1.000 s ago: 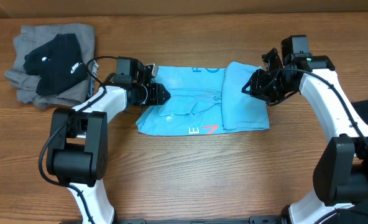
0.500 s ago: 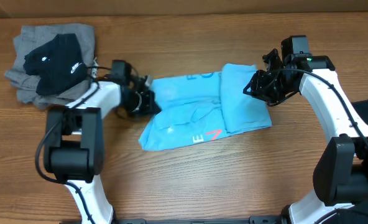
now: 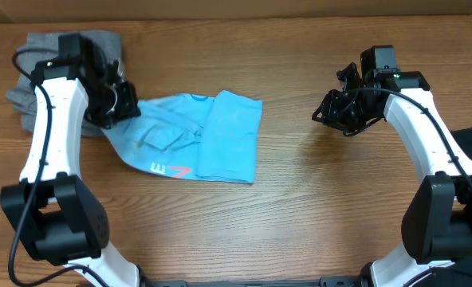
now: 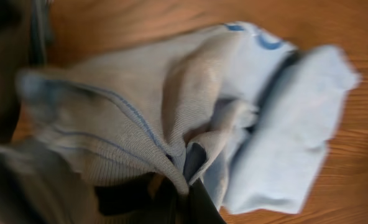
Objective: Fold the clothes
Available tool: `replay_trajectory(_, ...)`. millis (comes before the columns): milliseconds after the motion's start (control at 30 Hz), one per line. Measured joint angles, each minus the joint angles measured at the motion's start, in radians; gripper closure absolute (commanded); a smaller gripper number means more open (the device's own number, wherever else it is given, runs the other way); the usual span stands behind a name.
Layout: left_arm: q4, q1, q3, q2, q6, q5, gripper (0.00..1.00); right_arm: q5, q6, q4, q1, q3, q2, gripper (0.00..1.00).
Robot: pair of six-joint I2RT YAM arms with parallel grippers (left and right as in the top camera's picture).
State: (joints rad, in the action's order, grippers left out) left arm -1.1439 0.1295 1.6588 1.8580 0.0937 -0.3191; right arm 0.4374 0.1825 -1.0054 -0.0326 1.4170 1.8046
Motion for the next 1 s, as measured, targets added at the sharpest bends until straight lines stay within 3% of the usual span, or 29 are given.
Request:
replay_trajectory(433, 0.103, -0.518, 0.019, -0.006, 0.116, 0.129, 0.95, 0.000, 0.000, 0.001, 0.000, 0.000, 0.000, 0.65)
replay_trajectory(500, 0.103, -0.590, 0.019, -0.003, 0.140, 0.173, 0.89, 0.000, 0.000, 0.001, 0.000, 0.000, 0.000, 0.65)
replay_trajectory(600, 0.106, -0.660, 0.019, 0.016, 0.169, 0.226, 0.55, 0.000, 0.000, 0.000, 0.000, 0.000, 0.000, 0.65)
replay_trajectory(700, 0.114, -0.693, 0.019, 0.062, 0.197, 0.256, 0.45, 0.000, 0.000, 0.000, 0.000, 0.000, 0.000, 0.65)
replay_trajectory(1000, 0.017, -0.666, 0.078, 0.120, 0.216, 0.291, 0.38, 0.000, -0.001, -0.001, 0.000, 0.000, 0.000, 0.60)
